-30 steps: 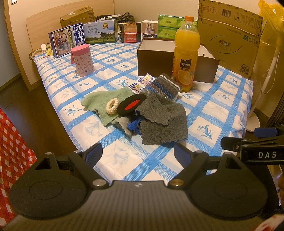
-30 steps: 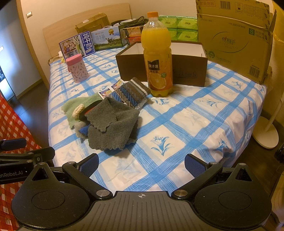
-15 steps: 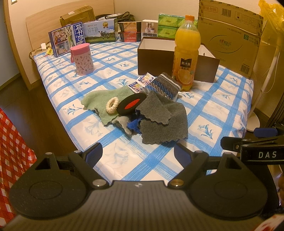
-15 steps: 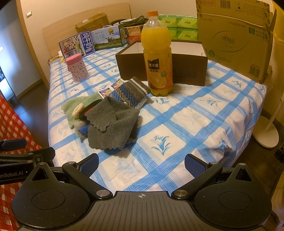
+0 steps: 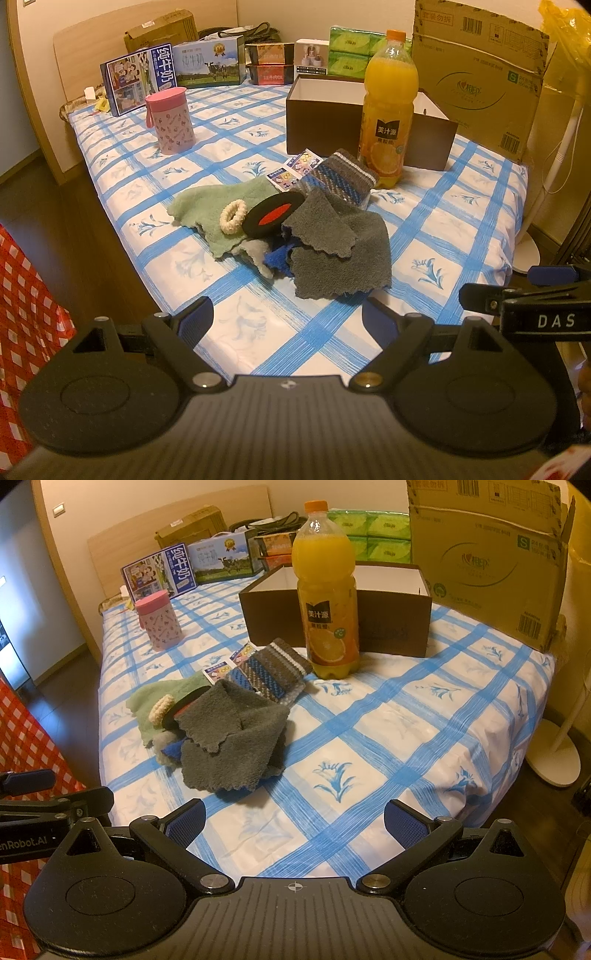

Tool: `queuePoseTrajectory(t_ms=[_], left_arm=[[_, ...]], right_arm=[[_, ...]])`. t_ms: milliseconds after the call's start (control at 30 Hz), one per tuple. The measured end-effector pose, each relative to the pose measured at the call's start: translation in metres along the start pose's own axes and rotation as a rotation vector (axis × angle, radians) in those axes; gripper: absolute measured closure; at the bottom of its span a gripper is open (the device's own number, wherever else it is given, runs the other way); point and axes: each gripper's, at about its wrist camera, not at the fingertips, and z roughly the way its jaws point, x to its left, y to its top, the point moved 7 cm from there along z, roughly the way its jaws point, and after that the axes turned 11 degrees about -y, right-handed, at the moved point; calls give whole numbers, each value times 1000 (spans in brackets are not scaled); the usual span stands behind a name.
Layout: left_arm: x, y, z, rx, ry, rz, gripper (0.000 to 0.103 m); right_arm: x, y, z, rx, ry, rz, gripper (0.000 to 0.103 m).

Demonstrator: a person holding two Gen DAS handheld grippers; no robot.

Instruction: Organize soft objects

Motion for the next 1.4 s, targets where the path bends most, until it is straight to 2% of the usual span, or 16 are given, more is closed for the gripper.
queuePoseTrajectory(t_ms=[333, 667, 933, 1067, 1400], left_arm=[[4, -2, 8, 4, -1, -7, 17], [24, 5, 22, -6, 34, -21, 19], [37, 9, 34, -1, 42, -30, 21], [40, 10, 42, 6, 41, -29, 22], [53, 17, 69, 27, 42, -35, 22]], right_arm=[[1, -3, 10, -14, 11, 2, 1], [7, 13, 21, -70, 71, 16, 1], [24, 21, 41, -75, 118, -5, 1], [30, 25, 56, -73, 143, -11, 9], [46, 31, 99, -22, 187, 15, 15]])
